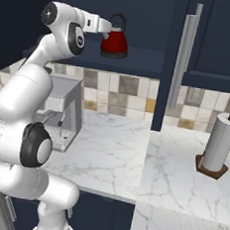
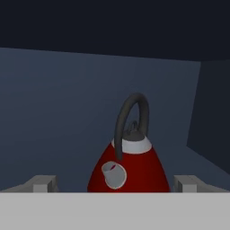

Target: Open the cabinet, pick the kettle from the cabinet, and place it in the sink.

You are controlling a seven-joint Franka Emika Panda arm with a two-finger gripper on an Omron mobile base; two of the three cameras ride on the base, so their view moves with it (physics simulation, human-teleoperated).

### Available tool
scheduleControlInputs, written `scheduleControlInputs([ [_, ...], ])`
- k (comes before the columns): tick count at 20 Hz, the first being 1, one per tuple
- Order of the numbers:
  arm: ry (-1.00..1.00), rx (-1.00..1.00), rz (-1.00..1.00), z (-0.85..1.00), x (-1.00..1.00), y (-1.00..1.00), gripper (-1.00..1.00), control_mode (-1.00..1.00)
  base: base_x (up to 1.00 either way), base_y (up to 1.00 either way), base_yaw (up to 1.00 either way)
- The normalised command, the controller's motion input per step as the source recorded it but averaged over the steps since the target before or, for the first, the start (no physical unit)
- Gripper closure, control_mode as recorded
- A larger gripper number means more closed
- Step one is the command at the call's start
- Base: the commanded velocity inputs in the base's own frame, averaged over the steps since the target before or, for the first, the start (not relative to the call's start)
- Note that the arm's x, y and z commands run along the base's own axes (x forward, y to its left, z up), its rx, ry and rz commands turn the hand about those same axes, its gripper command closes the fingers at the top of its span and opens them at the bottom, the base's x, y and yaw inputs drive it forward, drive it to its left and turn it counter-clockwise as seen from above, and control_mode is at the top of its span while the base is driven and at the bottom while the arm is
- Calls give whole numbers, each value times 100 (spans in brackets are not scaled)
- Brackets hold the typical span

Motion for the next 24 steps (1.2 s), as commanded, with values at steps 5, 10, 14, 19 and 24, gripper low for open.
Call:
scheduleControlInputs([
  [5, 0, 0, 0, 0, 24, -11, -100, -100, 0, 0, 0],
  [10, 0, 0, -3, 0, 22, -9, -100, -100, 0, 0, 0],
  [14, 0, 0, -4, -2, 23, -5, -100, -100, 0, 0, 0],
  [19, 0, 0, -3, -4, 22, -8, -100, -100, 0, 0, 0],
  [24, 0, 3, -1, -5, 21, -7, -100, -100, 0, 0, 0],
])
